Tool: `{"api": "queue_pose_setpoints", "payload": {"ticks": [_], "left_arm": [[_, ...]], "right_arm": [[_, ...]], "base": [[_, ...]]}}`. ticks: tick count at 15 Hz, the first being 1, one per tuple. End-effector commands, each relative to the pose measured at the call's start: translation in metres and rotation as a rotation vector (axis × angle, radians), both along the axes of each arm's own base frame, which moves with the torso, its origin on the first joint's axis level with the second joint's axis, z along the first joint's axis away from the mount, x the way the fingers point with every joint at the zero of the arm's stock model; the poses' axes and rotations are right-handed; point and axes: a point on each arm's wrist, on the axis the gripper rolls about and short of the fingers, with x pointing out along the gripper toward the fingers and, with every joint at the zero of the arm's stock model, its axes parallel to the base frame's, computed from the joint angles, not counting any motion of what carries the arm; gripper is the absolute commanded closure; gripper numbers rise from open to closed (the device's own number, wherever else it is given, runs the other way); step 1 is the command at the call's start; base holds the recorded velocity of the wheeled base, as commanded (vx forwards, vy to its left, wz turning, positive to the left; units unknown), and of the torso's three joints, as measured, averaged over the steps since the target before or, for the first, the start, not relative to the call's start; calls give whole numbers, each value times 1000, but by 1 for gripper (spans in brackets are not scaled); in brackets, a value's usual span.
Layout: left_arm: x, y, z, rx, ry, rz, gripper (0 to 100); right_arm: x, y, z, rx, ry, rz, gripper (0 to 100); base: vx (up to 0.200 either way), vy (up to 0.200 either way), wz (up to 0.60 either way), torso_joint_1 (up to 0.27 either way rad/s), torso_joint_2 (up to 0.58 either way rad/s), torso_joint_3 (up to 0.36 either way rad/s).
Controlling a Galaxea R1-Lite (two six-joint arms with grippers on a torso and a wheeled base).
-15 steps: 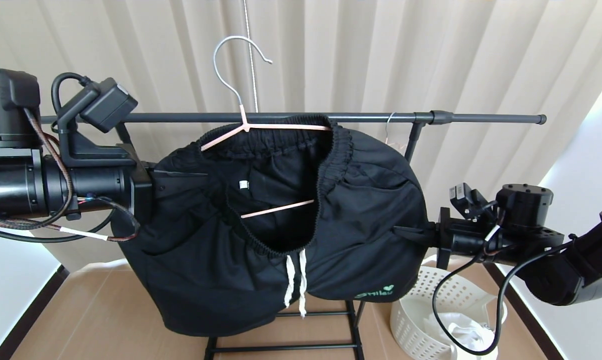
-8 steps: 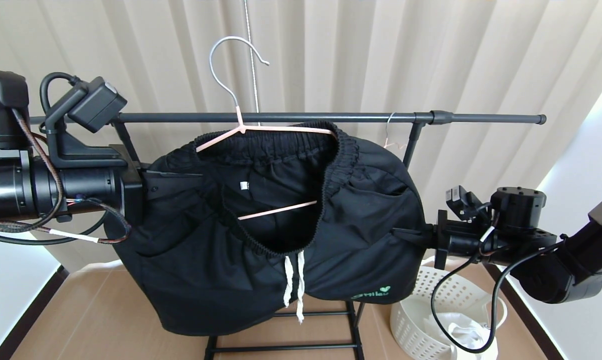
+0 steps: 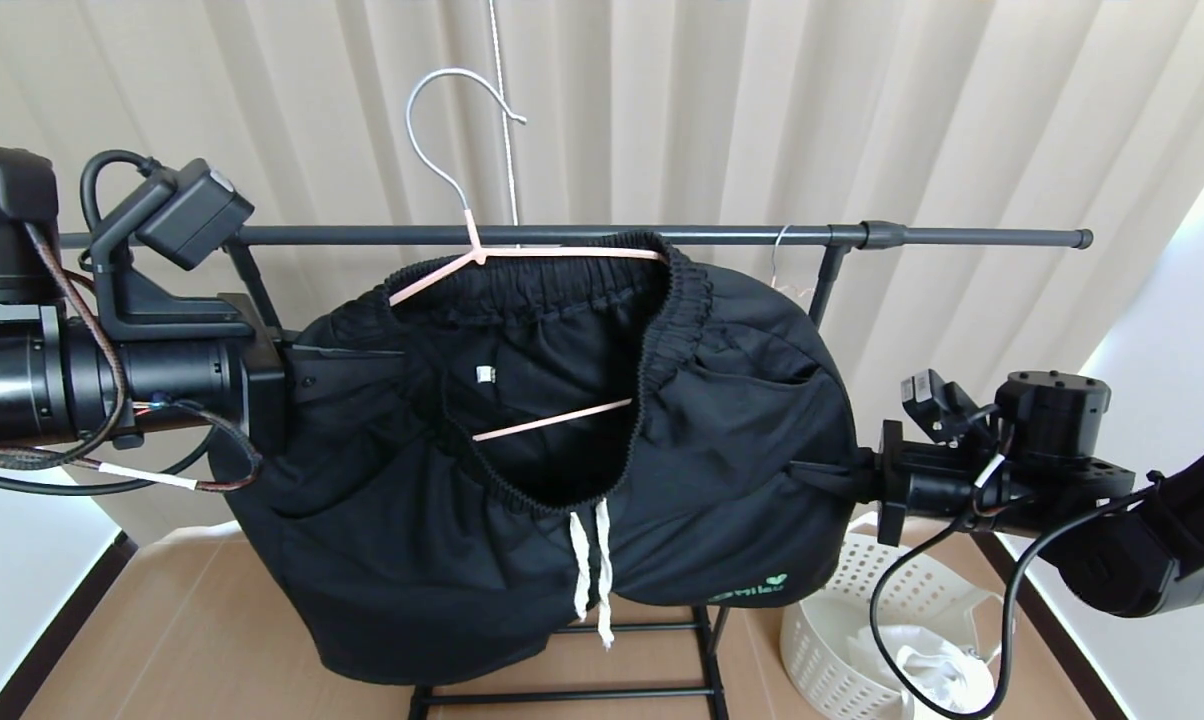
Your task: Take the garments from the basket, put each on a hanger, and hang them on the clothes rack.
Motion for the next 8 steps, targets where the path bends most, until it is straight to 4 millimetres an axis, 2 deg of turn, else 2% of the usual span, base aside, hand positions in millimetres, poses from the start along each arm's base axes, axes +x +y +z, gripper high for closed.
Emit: {"api": "queue_pose_setpoints", "payload": {"ticks": [1,4,8], "left_arm": [[0,1,0,1,2,5,100],[-4,6,1,-6,8,29,100],[-5,21,-18,4,68,95,100]], "right_arm": [[-5,0,13,5,-43,3,0],[-16,-1,30,11,-87,9,0],[-21,-2,43,18,-150,4,0]], "base": [[0,0,0,0,0,0],[0,0,0,0,0,0],[0,0,0,0,0,0]]}}
